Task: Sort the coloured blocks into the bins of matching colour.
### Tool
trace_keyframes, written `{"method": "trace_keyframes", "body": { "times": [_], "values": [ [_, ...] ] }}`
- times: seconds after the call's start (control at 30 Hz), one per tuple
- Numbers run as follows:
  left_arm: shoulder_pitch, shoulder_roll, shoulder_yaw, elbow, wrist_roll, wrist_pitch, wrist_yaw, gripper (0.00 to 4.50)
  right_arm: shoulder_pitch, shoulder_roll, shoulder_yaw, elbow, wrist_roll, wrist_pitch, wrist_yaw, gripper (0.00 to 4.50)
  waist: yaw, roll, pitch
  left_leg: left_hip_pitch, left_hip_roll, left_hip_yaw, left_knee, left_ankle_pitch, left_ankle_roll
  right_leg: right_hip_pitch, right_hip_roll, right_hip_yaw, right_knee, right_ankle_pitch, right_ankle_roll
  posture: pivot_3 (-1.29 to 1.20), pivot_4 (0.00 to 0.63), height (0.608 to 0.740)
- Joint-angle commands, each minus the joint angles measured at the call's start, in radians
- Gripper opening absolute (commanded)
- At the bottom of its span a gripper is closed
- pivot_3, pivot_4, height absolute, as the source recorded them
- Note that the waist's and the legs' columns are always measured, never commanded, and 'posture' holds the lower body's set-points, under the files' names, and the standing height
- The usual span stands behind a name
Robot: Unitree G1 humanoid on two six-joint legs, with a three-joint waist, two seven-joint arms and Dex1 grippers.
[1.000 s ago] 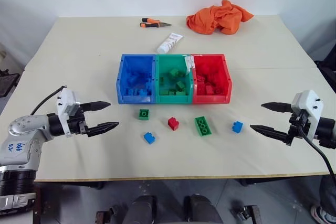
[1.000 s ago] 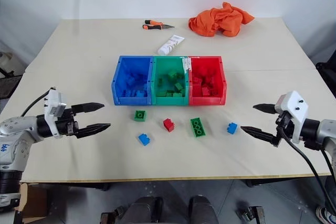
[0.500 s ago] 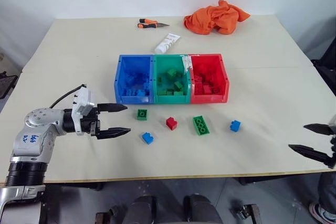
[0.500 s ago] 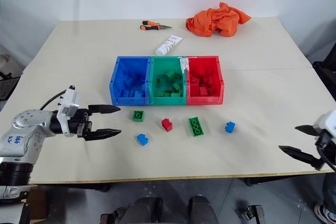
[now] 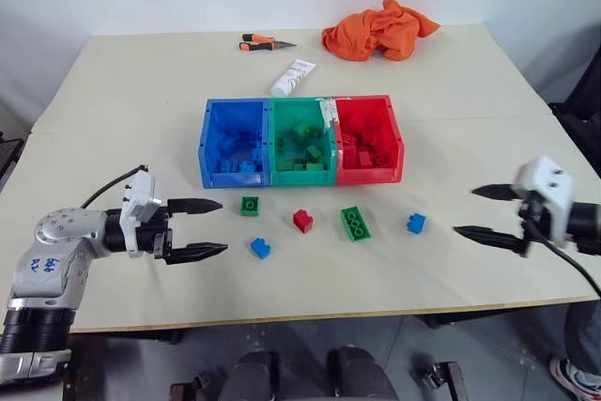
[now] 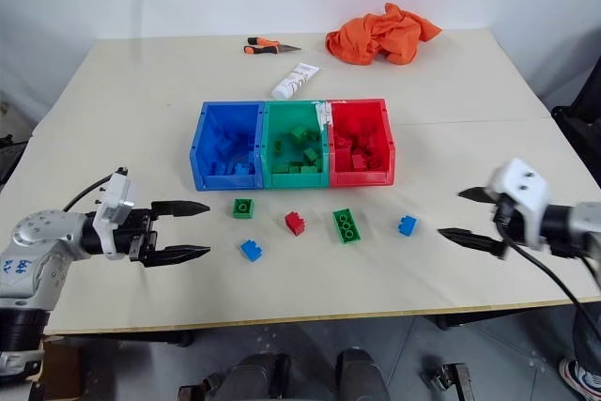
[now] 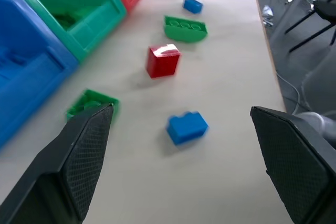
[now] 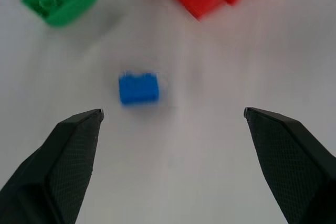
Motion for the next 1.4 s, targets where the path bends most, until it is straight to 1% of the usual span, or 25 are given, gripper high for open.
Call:
{"method": "trace_keyframes", "body": {
  "times": [0.03, 0.17, 0.4, 0.5, 0.73, 0.77, 0.93, 1.07, 1.13, 1.23, 1.3, 1.4],
  "values": [
    [0.049, 0.003, 0.067, -0.038, -0.037, -0.045, -0.011, 4.45, -0.064, 0.033, 0.074, 0.091, -0.046, -0.043, 0.011, 4.50, 0.005, 0.001, 0.000, -0.001, 0.000, 0.000, 0.000, 0.000, 0.000, 0.000, 0.000, -0.001, 0.000, 0.000, 0.000, 0.00, 0.150, 0.740],
    [0.080, -0.035, 0.118, -0.031, -0.069, -0.100, -0.004, 4.45, -0.103, 0.058, 0.125, 0.161, -0.069, -0.084, 0.037, 4.50, 0.011, 0.001, 0.000, -0.002, -0.001, 0.000, 0.000, 0.000, 0.001, -0.001, -0.001, -0.001, -0.001, 0.000, 0.000, 0.00, 0.150, 0.740],
    [0.112, -0.034, 0.141, 0.029, -0.043, -0.157, 0.014, 4.45, -0.138, 0.145, 0.182, 0.220, -0.096, -0.125, 0.028, 4.50, 0.005, 0.001, 0.000, -0.001, 0.000, 0.000, 0.001, 0.000, 0.000, 0.000, -0.001, -0.001, 0.000, 0.000, 0.000, 0.00, 0.150, 0.740],
    [0.119, -0.034, 0.138, 0.018, -0.049, -0.156, 0.021, 4.50, -0.128, 0.151, 0.193, 0.216, -0.108, -0.114, 0.026, 3.91, 0.000, 0.001, 0.000, -0.001, 0.000, 0.000, 0.002, 0.000, 0.000, 0.000, -0.001, -0.001, 0.001, 0.000, 0.000, 0.00, 0.150, 0.740],
    [0.113, -0.033, 0.127, 0.015, -0.054, -0.153, 0.026, 4.50, -0.089, 0.169, 0.160, 0.154, -0.086, -0.110, -0.013, 1.52, 0.000, 0.001, 0.000, -0.001, 0.000, 0.000, 0.002, 0.000, 0.000, 0.000, -0.001, -0.001, 0.001, 0.000, 0.000, 0.00, 0.150, 0.740],
    [0.109, -0.032, 0.126, 0.019, -0.054, -0.153, 0.024, 4.50, -0.087, 0.170, 0.155, 0.143, -0.084, -0.107, -0.017, 1.45, 0.000, 0.001, 0.000, -0.001, 0.000, 0.000, 0.001, 0.000, 0.000, 0.000, -0.001, -0.001, 0.001, 0.000, 0.000, 0.00, 0.150, 0.740],
    [0.083, -0.029, 0.116, 0.047, -0.048, -0.156, 0.013, 4.50, -0.105, 0.164, 0.115, 0.036, -0.050, -0.058, -0.056, 1.46, 0.000, 0.001, 0.000, -0.001, 0.000, 0.000, 0.001, 0.000, 0.000, -0.001, -0.001, -0.001, 0.001, 0.000, 0.000, 0.00, 0.150, 0.740],
    [0.040, -0.048, 0.106, 0.073, -0.042, -0.177, 0.024, 4.50, -0.222, 0.209, 0.105, -0.068, -0.001, 0.032, -0.128, 1.46, -0.004, 0.001, 0.000, -0.001, 0.000, 0.000, 0.002, 0.000, 0.000, -0.001, -0.001, -0.001, 0.001, 0.000, 0.000, 0.00, 0.150, 0.740],
    [0.031, -0.055, 0.096, 0.078, -0.037, -0.184, 0.022, 4.50, -0.311, 0.277, 0.131, -0.072, -0.002, 0.060, -0.181, 1.46, -0.007, 0.001, 0.000, 0.000, 0.000, 0.000, 0.001, 0.000, -0.001, -0.001, 0.000, -0.001, 0.002, 0.000, 0.000, 0.00, 0.150, 0.740],
    [0.021, -0.064, 0.083, 0.084, -0.032, -0.195, 0.020, 4.50, -0.421, 0.374, 0.177, -0.027, -0.026, 0.064, -0.235, 1.46, -0.004, 0.001, 0.000, 0.000, 0.000, 0.000, 0.001, 0.000, -0.001, -0.002, 0.000, -0.001, 0.002, 0.000, 0.000, 0.00, 0.150, 0.740],
    [0.009, -0.075, 0.075, 0.089, -0.028, -0.207, 0.025, 4.50, -0.514, 0.464, 0.229, 0.069, -0.070, 0.049, -0.284, 1.46, -0.004, 0.001, 0.000, -0.001, 0.000, 0.000, 0.001, 0.000, -0.001, -0.002, 0.000, -0.002, 0.002, 0.000, 0.000, 0.00, 0.150, 0.740],
    [-0.007, -0.090, 0.063, 0.094, -0.019, -0.218, 0.035, 4.50, -0.635, 0.601, 0.288, 0.235, -0.131, -0.035, -0.334, 1.46, -0.006, 0.001, 0.000, -0.001, 0.000, 0.000, 0.001, 0.000, -0.001, -0.003, 0.000, -0.002, 0.004, 0.000, 0.000, 0.00, 0.150, 0.740]
  ]
}}
